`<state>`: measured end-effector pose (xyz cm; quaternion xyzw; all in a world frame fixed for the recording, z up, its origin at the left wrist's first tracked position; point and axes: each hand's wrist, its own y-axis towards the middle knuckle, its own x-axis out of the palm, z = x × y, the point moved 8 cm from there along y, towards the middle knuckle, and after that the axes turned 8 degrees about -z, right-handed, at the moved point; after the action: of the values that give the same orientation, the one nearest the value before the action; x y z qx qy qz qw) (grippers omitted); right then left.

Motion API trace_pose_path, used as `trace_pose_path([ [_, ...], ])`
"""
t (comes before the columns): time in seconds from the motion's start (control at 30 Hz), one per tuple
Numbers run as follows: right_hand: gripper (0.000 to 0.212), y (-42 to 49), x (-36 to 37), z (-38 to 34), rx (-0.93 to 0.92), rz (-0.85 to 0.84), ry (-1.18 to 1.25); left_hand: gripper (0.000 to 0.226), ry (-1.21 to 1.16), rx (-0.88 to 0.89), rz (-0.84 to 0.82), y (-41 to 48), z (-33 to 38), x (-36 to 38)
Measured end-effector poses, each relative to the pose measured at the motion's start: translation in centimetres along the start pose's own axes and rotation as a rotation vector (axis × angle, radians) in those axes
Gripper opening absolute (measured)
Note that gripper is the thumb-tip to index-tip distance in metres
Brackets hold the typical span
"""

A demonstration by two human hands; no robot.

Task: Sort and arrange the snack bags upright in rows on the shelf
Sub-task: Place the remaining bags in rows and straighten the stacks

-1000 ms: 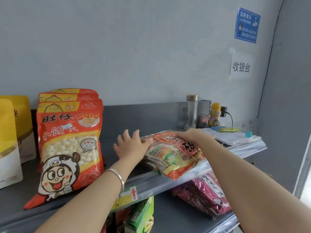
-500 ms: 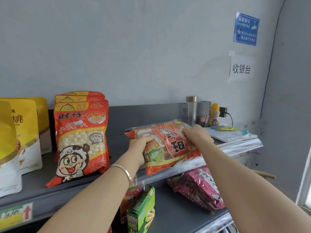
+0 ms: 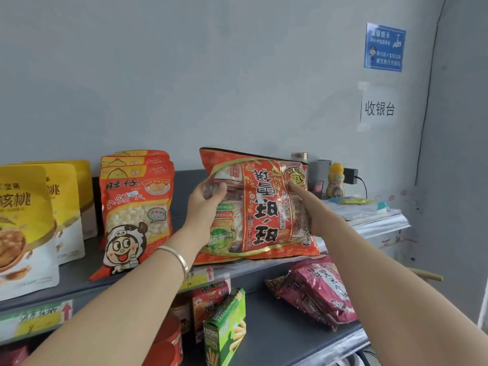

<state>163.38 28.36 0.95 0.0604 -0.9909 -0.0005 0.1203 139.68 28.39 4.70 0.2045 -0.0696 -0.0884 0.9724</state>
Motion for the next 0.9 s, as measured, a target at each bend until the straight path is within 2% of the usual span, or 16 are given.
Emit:
trace_pose_path([
  [0.13, 0.052, 0.0, 2.5, 0.6, -0.021, -0.117, 0.036, 0.031, 0.107, 0.049, 0.121, -1.3, 0.5, -2.8],
  [0.27, 0.048, -0.2, 4.9, 0.7, -0.022, -0.166, -0.026, 0.041, 0.134, -0.035, 0.173, -2.5, 0.9, -5.3],
  [0.47, 0.05, -1.0, 7.0, -1.0, -0.164, -0.012, 0.042, 0.045, 0.124, -0.156, 0.06, -4.0, 3.7, -6.8],
  [0.53, 0.048, -1.2, 8.1, -1.7, -0.193, 0.038, 0.109, 0.049, 0.083, -0.211, 0.07, -4.7, 4.4, -9.1],
  [0.67, 0.038, -0.8, 12.7, -1.8, -0.201, 0.12, 0.261, 0.062, -0.272, -0.209, 0.063, -7.0, 4.6, -14.4],
  [0.73, 0.036, -0.7, 16.4, -1.6, -0.208, 0.164, 0.326, 0.072, -0.344, -0.167, 0.092, -8.4, 4.7, -16.7],
  [0.9, 0.065, -1.5, 27.9, 0.1, -0.212, 0.253, 0.418, 0.071, -0.33, -0.134, 0.07, -11.9, 6.8, -19.7],
])
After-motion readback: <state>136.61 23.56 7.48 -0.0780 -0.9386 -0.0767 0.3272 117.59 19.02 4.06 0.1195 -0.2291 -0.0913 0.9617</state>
